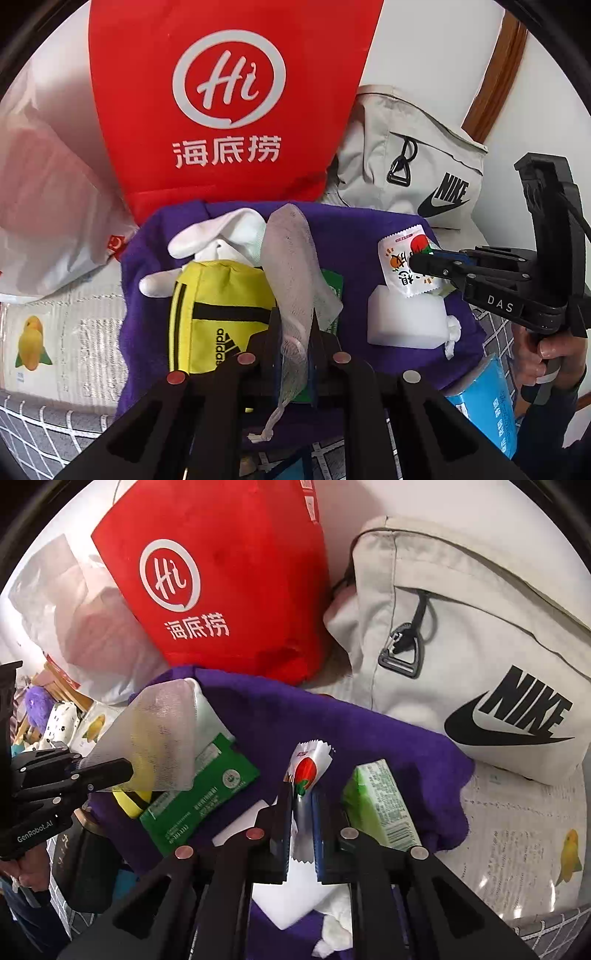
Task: Organize soft objects
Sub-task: 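Carry the mesh bag with the left tool while the right tool carries the snack packet toward the towel, then open the left tool to drop the mesh bag while the right tool releases the snack packet onto the towel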
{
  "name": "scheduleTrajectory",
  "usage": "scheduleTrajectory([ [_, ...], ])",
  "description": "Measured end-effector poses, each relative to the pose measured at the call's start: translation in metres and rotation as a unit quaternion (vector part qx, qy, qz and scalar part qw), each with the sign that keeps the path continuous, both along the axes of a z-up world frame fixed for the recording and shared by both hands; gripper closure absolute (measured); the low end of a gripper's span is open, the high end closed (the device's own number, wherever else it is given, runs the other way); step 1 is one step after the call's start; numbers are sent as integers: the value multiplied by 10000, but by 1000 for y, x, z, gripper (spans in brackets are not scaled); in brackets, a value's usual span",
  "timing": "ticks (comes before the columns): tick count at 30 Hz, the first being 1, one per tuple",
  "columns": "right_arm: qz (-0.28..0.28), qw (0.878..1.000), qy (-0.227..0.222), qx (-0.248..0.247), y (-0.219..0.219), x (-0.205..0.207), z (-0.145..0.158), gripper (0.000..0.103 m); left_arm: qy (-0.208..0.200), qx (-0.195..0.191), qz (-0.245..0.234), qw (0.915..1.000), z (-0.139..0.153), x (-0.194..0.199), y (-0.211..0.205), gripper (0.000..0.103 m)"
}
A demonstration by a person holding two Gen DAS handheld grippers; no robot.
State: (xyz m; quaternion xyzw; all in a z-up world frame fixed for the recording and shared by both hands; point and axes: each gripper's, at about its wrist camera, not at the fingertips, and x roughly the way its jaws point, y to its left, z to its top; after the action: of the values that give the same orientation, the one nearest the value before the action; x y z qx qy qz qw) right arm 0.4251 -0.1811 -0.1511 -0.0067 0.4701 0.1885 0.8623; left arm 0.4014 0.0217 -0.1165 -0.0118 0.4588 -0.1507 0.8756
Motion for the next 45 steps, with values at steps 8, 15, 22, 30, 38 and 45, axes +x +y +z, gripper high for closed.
scheduleTrajectory([
  [8, -48, 9996, 125, -230, -5, 1, -6, 83, 210, 154, -29, 9997, -16, 3, -11, 93],
  [15, -69, 9987, 101, -489, -3, 4, -9, 69, 285, 358, -141, 9989, -24, 4, -21, 93],
  [22, -142, 9984, 13, -538, -9, 0, 1, 57, 297, 371, -162, 9987, -22, 3, -24, 80],
  [30, 85, 9989, -153, -438, -3, -11, 16, 51, 165, 418, -59, 9990, -12, 1, -20, 54],
  [38, 160, 9983, -256, -506, 7, -18, 24, 50, 40, 465, 93, 9989, 5, -7, -14, 46],
  [45, 78, 9975, -336, -618, 10, -24, 31, 50, 71, 480, 175, 9987, 12, -10, -12, 44],
])
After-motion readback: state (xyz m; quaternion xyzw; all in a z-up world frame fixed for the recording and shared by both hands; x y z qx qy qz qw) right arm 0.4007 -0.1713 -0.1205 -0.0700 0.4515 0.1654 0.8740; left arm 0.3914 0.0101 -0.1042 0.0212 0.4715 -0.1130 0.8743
